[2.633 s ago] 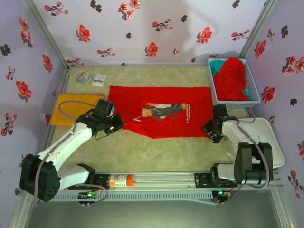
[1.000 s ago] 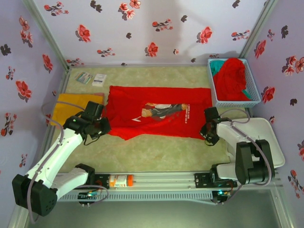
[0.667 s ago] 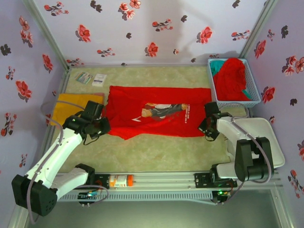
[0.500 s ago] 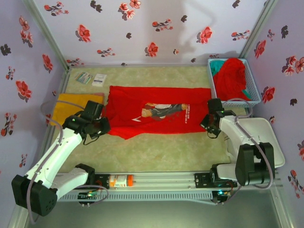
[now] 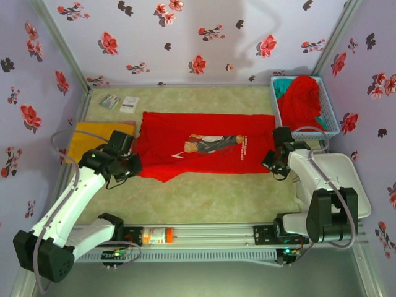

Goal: Fold and stack the t-shirts

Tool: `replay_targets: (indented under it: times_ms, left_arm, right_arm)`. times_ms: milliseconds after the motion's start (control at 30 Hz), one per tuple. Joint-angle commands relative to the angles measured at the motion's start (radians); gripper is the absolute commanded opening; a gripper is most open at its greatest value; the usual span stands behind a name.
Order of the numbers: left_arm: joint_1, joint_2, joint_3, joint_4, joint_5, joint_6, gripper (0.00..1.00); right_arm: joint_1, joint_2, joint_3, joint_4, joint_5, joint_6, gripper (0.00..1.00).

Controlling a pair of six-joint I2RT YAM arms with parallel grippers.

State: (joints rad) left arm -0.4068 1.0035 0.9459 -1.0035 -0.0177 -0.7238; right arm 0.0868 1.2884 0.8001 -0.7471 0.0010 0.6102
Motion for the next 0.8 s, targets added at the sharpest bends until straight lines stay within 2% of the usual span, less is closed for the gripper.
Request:
replay_targets:
  times_ms: [0,367,767]
  left_arm:
    - [0.015,0.03,0.08,-0.024,-0.013,0.04,0.0]
    - [0.036,0.337,0.295,-0.01,-0.059,0.165,0.0]
    - [0.094,0.661,0.603,-0.075,-0.117,0.273,0.0]
  right_arm:
    - [-0.007,0.004,0.04,-0.024,-0.001,-0.029,0.0]
    - [-0.016,0.263,0.34,-0.032,0.013,-0.083,0.0]
    - [-0.036,0.495,0.525,0.004,-0.008,-0.108,0.0]
